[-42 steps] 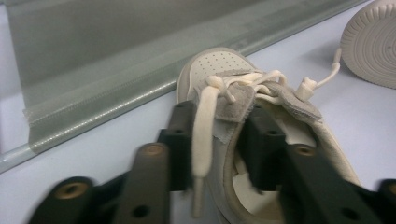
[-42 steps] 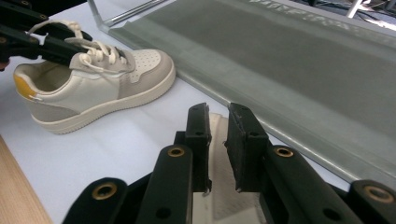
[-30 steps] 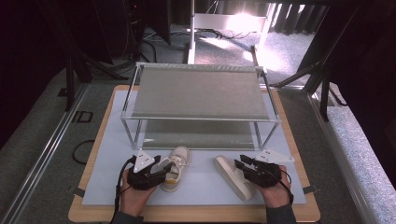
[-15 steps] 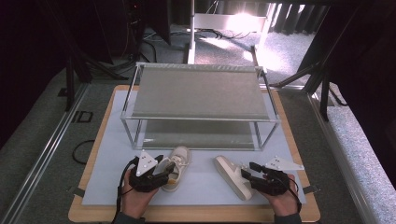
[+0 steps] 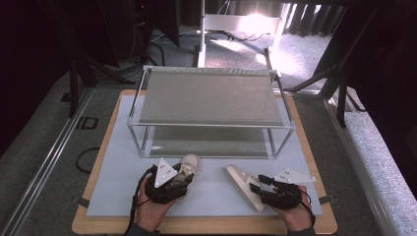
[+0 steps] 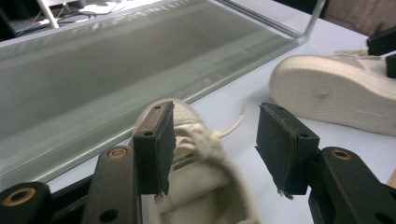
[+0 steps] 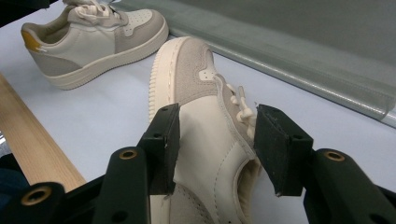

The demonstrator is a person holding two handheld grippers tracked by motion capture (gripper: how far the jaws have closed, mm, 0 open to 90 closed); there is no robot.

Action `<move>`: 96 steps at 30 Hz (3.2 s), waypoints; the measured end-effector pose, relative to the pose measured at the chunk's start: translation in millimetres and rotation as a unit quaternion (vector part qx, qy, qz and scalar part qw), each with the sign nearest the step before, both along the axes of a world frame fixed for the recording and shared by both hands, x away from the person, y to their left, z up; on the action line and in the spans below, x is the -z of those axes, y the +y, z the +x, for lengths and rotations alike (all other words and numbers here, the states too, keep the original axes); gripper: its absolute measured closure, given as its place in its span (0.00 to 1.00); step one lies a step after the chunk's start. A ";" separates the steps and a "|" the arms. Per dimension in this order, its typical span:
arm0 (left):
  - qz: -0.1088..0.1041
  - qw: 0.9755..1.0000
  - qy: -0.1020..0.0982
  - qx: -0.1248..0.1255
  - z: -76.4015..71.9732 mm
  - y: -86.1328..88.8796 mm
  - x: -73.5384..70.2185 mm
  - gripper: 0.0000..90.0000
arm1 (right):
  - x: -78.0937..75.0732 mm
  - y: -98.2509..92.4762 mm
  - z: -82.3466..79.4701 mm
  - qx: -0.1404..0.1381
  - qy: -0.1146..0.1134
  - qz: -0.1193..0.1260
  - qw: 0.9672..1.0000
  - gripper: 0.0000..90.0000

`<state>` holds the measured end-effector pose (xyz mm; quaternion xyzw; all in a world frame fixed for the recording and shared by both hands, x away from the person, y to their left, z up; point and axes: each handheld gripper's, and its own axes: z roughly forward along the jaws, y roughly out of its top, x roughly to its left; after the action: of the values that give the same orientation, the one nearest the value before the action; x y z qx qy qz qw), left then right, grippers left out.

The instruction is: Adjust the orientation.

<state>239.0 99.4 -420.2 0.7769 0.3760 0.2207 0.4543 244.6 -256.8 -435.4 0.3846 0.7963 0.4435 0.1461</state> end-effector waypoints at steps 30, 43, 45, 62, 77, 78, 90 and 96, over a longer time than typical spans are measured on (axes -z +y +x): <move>0.031 0.991 0.025 0.129 1.3 -89.0 24.4 0.71 | -8.1 12.7 -13.3 -0.056 -0.022 -0.001 0.998 0.68; 0.025 0.992 0.028 0.121 1.6 -88.2 26.8 0.70 | -0.3 -3.0 -6.0 -0.033 -0.006 0.002 0.999 0.69; 0.025 0.992 0.029 0.120 1.3 -88.2 27.0 0.70 | 5.0 -1.2 -3.1 -0.037 0.005 -0.006 0.999 0.71; 0.017 0.993 0.029 0.111 -1.5 -75.8 22.9 0.64 | 14.4 11.0 4.6 -0.009 -0.005 -0.008 1.000 0.88; 0.010 0.999 -0.012 0.036 -4.3 -16.9 0.3 0.50 | 4.9 45.9 28.0 0.059 -0.032 -0.070 0.995 0.87; 0.010 0.999 -0.013 0.032 -4.5 -12.4 -0.6 0.49 | 5.5 47.7 28.4 0.059 -0.031 -0.074 0.995 0.87; -0.005 1.000 -0.016 0.018 -5.4 11.6 -3.1 0.42 | 10.0 53.6 29.5 0.046 -0.016 -0.075 0.996 0.78; -0.016 0.999 0.000 0.029 -4.2 22.7 -2.3 0.35 | 3.0 49.2 25.5 0.019 -0.014 -0.028 0.999 0.56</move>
<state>234.8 122.1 -417.9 0.7804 0.3567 0.2010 0.4726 270.1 -207.6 -438.4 0.3893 0.7988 0.4237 0.1757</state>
